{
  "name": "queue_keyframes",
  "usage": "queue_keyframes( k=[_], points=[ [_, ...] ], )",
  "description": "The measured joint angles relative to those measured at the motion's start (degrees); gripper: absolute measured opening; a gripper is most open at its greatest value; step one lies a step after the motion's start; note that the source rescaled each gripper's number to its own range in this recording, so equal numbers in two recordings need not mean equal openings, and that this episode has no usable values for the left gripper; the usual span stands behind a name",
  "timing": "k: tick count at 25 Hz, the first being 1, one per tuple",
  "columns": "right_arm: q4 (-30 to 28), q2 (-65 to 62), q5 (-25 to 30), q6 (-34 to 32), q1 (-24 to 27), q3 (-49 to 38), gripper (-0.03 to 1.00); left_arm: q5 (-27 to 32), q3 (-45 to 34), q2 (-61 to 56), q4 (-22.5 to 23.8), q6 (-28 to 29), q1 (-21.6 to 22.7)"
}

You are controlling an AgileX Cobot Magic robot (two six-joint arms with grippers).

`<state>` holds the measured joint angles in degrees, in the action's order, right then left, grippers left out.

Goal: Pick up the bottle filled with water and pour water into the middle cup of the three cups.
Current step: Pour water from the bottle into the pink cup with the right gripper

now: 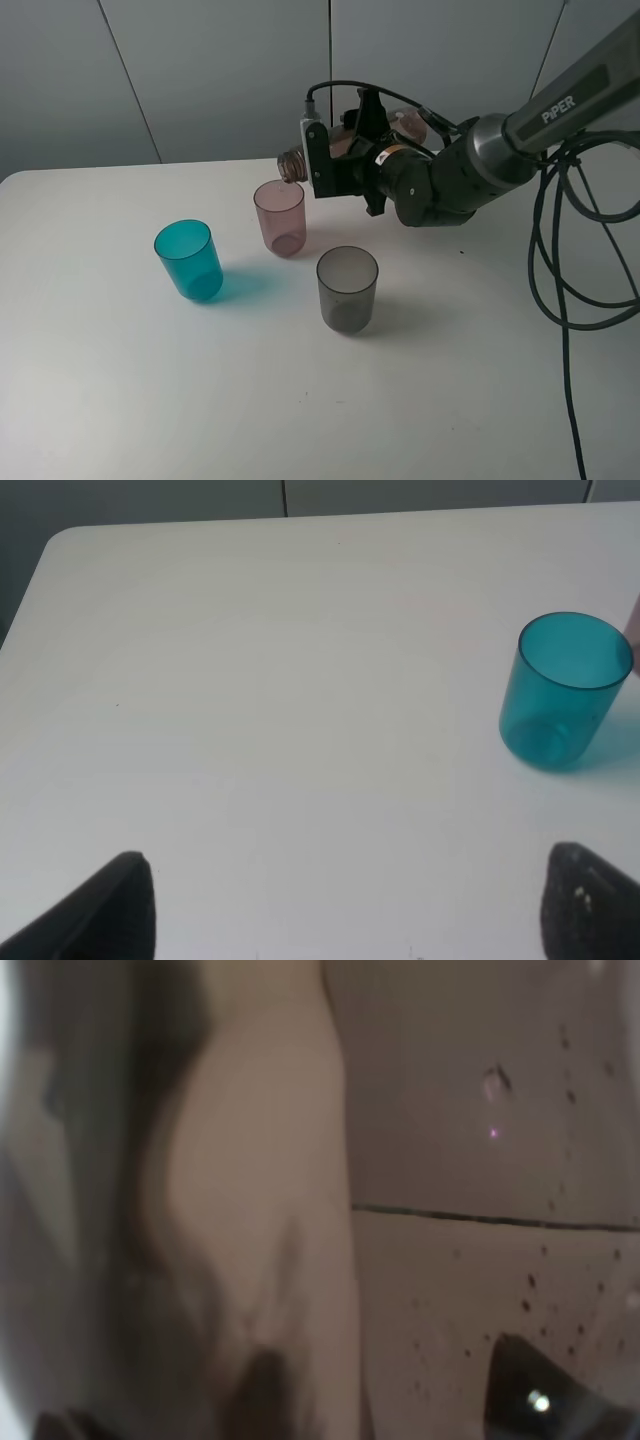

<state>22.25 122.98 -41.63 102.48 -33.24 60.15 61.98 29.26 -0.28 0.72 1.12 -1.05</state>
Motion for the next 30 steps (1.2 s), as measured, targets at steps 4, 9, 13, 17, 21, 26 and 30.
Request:
queue_keyframes(
  k=[4,9,13,17,21,26,30],
  points=[
    [0.0,0.0,0.0,1.3,0.0,0.0,0.0,0.0,0.0,0.0,0.0,0.0,0.0],
    [0.3,0.0,-0.1,2.8,0.0,0.0,0.0,0.0,0.0,0.0,0.0,0.0,0.0],
    [0.7,0.0,-0.1,4.4,0.0,0.0,0.0,0.0,0.0,0.0,0.0,0.0,0.0],
    [0.8,0.0,-0.4,5.7,0.0,0.0,0.0,0.0,0.0,0.0,0.0,0.0,0.0],
    [0.8,0.0,-0.6,6.4,0.0,0.0,0.0,0.0,0.0,0.0,0.0,0.0,0.0],
    [0.8,0.0,-0.9,7.8,0.0,0.1,0.0,0.0,0.0,0.0,0.0,0.0,0.0],
    [0.8,0.0,-1.0,8.2,0.0,0.1,0.0,0.0,0.0,0.0,0.0,0.0,0.0]
  ],
)
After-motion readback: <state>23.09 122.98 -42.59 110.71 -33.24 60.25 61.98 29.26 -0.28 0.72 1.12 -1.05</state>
